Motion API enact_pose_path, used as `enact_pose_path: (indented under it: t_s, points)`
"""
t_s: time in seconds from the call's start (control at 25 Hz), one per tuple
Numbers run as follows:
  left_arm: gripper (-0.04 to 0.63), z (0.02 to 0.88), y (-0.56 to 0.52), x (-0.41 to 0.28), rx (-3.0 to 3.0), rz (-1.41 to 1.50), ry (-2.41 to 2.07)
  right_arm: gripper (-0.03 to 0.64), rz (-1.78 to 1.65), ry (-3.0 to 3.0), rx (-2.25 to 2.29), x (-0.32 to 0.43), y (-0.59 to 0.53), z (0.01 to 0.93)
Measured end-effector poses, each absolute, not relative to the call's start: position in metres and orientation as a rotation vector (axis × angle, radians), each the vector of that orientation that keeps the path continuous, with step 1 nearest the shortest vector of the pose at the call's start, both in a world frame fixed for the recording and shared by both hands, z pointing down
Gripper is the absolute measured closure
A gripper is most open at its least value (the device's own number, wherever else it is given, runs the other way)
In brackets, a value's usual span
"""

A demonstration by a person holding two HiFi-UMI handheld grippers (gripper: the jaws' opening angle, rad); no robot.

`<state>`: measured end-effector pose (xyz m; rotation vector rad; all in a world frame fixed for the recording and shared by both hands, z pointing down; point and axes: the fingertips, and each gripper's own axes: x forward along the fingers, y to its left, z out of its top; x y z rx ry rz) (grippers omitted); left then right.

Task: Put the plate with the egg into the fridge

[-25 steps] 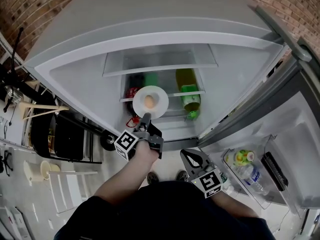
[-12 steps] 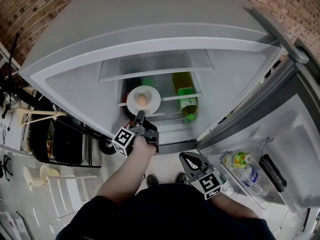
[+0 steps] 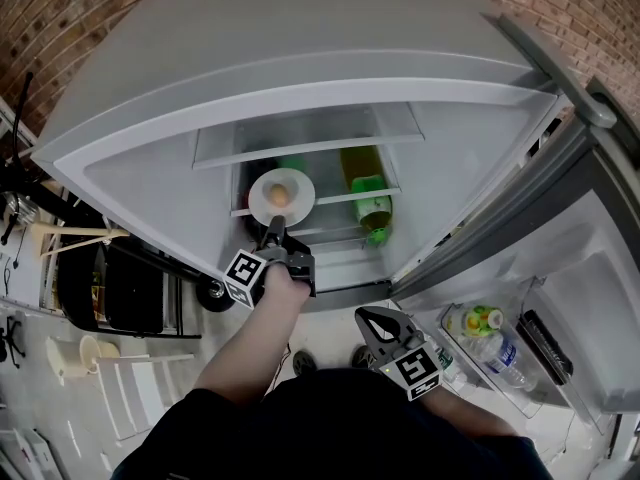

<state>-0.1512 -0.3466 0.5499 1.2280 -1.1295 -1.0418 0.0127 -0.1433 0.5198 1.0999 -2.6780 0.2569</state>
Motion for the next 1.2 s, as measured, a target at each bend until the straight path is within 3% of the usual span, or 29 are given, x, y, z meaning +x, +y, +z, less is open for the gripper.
enact_pose_path:
  t_s: [1.2]
  points:
    - [0.568,0.551,-0.372,-0.154,1.255,-1.11,-1.068,0.606,0.239,-2.632,1.151,0.022,-0.145,0.519]
